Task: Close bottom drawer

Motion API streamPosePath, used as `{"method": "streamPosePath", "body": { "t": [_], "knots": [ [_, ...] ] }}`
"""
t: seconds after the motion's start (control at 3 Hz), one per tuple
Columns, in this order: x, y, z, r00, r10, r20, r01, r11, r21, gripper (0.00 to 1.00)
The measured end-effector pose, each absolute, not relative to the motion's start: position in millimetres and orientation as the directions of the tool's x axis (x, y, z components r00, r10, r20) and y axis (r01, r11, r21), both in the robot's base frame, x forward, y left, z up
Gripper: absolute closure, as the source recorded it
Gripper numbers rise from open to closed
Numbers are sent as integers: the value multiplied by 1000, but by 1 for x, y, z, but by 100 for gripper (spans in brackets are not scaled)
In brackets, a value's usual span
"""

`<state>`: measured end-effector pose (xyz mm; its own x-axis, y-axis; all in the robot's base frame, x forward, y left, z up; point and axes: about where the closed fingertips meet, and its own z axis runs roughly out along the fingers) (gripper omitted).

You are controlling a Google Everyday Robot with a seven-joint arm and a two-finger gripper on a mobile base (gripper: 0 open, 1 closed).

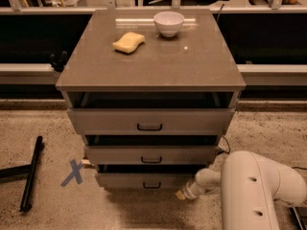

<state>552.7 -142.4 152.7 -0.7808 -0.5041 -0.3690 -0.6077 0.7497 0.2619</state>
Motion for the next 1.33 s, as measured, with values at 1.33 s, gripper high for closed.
{"method": "streamPosePath", "body": {
  "t": [1.33],
  "knots": [
    [548, -185, 190, -769, -419, -483, -588, 759, 278, 100]
  ]
}}
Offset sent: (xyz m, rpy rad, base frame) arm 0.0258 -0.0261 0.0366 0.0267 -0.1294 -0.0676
